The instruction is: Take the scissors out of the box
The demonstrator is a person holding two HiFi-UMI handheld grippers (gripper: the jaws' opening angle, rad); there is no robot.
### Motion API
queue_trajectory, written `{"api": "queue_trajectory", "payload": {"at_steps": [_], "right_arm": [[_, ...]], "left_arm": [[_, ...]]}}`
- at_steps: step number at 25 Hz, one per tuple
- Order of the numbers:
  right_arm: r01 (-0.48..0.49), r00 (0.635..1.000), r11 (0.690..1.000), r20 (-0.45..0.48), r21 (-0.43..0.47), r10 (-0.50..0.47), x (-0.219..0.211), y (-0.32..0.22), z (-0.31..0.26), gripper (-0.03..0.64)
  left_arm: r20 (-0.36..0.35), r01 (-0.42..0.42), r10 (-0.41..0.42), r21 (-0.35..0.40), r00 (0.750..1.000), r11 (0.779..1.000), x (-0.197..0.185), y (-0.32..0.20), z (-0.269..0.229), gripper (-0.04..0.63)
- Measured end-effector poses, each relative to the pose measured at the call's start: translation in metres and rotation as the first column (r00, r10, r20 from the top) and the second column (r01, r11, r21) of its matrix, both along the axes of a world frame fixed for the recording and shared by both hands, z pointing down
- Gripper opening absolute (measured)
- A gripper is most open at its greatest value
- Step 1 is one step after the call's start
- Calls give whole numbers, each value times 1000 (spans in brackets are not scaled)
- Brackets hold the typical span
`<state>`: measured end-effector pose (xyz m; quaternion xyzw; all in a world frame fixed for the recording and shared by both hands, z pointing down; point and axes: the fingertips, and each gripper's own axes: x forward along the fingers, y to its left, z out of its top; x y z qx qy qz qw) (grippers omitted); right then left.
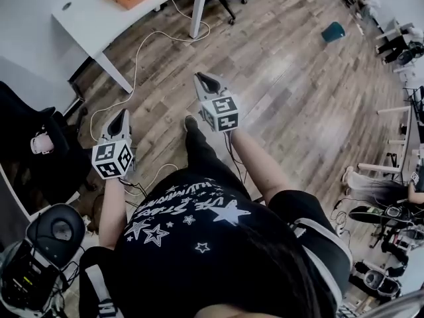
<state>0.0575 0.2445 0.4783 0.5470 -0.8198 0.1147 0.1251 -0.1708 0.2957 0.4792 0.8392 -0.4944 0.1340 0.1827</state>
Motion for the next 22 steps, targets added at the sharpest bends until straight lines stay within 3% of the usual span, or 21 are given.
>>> {"api": "queue_trajectory", "payload": {"at_steps": [14, 22], "right_arm": [[106, 994, 994, 1, 25, -106, 104, -238, -33, 54], [146, 989, 989, 10, 22, -146, 132, -313, -33, 54]], "left_arm": [[9, 63, -63, 33, 998, 998, 115, -233, -42, 18], [-14, 136, -135, 61, 991, 989, 144, -304, -59, 18]]}}
